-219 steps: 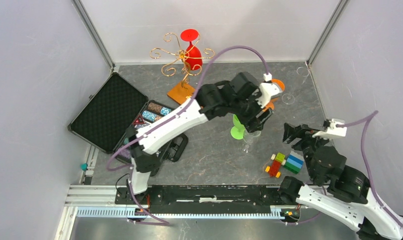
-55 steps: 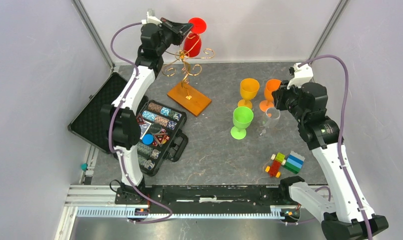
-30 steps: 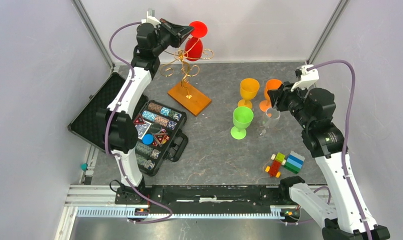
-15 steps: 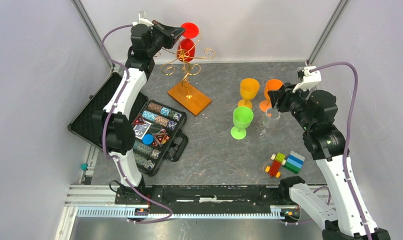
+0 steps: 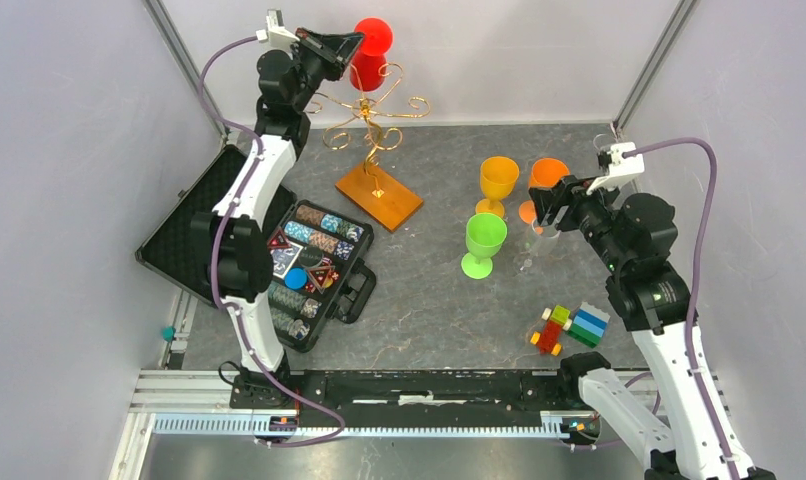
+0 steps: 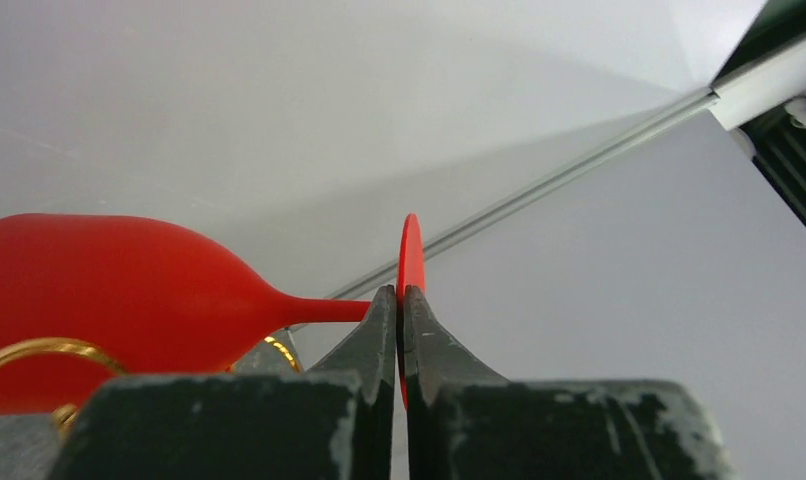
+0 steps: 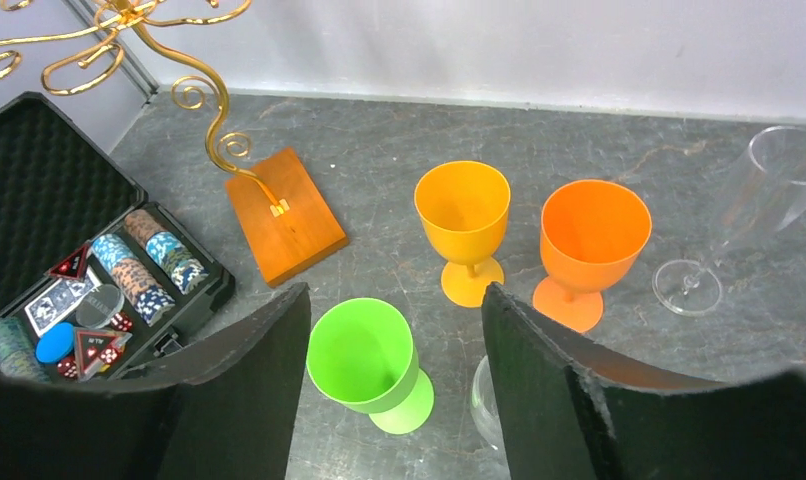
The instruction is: Take the wine glass off the wine glass rack
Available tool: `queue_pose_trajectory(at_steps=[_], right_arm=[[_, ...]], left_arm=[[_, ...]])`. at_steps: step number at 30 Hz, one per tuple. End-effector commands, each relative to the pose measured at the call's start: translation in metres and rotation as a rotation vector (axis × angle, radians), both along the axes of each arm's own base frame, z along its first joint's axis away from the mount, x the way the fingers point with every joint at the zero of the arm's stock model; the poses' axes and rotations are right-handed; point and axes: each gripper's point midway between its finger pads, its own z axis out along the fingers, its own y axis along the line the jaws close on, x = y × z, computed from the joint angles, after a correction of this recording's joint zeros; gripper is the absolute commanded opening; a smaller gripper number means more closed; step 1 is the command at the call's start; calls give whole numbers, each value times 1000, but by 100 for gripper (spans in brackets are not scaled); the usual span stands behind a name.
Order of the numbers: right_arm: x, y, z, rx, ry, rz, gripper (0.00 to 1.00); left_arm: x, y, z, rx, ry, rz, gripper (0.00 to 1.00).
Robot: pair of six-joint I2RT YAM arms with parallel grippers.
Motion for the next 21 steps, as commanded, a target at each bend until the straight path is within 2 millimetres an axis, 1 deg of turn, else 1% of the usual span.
queue_pose_trajectory(at_steps=[1,6,9,11,13,16,19,21], right_arm=[[-6,5,29,23,-130,40,74],[-10,12,33,46,-166,84,91],[-12,18,35,75,-179,110,97],[-13,21,38,99,-191,128,98],[-13,24,42,124,-208,138,98],[-15,29,52,163,-244,165,98],[-20,37,73,236,-320,211,98],[-25,41,89,295,-376,249,98]], left_arm=[[-21,-9,62,-57,-249,-106,2],[-39,-17,82,-84,-348,-197,2],[-60,-20,100,-118,-426,-258,2],[-79,-21,113,-147,-491,-297,2],[-103,-19,129,-203,-553,-340,2],[-138,-19,150,-290,-595,-423,2],[-174,-18,164,-385,-599,-506,2],[-193,-18,169,-445,-572,-553,2]])
